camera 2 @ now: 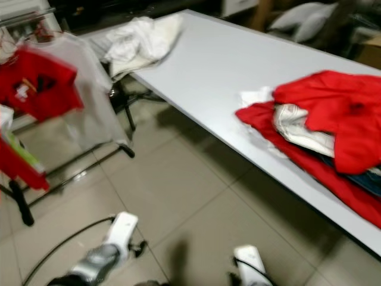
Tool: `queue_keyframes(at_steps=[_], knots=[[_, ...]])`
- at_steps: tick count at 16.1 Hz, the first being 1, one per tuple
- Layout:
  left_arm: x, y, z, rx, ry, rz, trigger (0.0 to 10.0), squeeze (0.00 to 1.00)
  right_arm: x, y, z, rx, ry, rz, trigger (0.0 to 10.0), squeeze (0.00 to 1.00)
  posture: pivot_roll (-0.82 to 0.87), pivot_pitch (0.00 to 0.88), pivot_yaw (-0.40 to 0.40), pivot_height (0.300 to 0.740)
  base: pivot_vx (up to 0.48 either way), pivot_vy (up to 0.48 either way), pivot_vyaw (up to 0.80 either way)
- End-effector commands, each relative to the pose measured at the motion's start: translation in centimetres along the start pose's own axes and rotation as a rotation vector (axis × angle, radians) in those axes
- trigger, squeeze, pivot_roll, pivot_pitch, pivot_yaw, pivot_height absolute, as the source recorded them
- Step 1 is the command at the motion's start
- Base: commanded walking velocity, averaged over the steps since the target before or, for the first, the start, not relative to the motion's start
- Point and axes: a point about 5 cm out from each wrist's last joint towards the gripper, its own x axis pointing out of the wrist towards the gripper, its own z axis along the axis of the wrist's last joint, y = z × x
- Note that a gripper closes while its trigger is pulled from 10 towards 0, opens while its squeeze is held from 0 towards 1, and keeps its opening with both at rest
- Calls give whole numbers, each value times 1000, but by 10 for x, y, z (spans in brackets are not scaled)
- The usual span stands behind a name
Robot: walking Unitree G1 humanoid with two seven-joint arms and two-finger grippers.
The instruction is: Hang hanger
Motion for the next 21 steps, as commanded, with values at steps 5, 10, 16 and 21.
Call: queue_keyframes(at_steps=[5,10,16,21], knots=[[-1,5,0,-102,-22,30,10000,0,-1,3,-1,-13,-30,78,10000,0,-100,0,107,740,214,0,640],[-2,9,3,-103,-70,34,10000,0,-3,7,13,-90,-165,129,10000,0,-81,0,80,740,422,0,0],[-9,24,11,-87,-222,24,10000,0,-4,13,18,-130,-214,229,10000,1000,-66,0,30,740,402,0,0],[-55,46,14,-17,-528,53,10000,161,-50,27,140,-164,-880,444,10000,1000,-48,0,-15,740,374,0,0]])
